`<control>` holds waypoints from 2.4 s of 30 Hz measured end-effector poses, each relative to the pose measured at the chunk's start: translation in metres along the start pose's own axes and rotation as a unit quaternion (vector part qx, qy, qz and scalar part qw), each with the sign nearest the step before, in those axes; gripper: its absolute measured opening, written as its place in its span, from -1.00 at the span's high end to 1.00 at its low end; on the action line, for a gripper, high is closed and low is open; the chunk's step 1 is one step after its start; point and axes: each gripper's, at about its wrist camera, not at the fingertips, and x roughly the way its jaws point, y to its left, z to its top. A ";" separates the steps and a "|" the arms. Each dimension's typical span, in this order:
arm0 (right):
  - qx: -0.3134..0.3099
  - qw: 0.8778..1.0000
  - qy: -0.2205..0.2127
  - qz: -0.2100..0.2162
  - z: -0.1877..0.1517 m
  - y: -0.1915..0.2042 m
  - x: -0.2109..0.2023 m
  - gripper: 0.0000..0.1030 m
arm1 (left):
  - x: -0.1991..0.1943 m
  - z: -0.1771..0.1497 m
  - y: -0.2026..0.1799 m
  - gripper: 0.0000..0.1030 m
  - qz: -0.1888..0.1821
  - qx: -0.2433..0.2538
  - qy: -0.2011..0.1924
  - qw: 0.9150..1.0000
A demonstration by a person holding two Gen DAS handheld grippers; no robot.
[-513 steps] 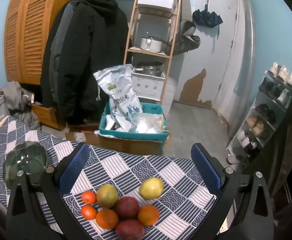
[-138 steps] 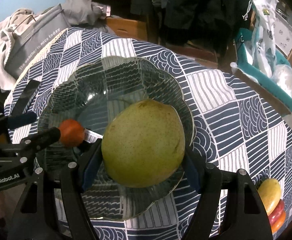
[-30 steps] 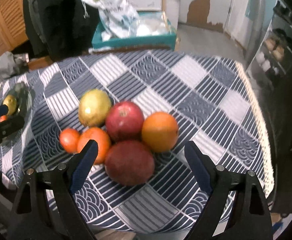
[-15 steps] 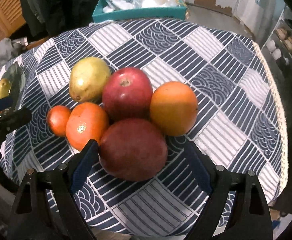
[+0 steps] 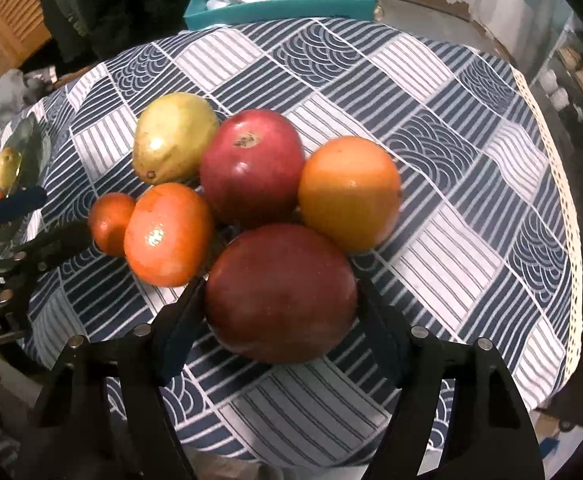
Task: Organize fruits
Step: 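Move both grippers back toward the fruit pile, then grasp the large red mango with the right gripper while the left gripper grasps an orange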
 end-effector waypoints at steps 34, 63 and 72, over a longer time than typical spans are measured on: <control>-0.002 0.999 -0.042 0.003 0.006 0.002 -0.014 -0.47 | 0.015 -0.002 -0.003 0.17 -0.046 0.017 0.001 0.999; -0.026 0.977 -0.207 -0.038 0.036 0.027 -0.120 -0.47 | -0.105 0.016 0.013 0.18 -0.002 -0.001 -0.138 0.990; -0.033 0.974 -0.224 -0.027 0.043 0.040 -0.135 -0.47 | -0.136 0.019 0.027 0.18 -0.002 -0.018 -0.166 0.986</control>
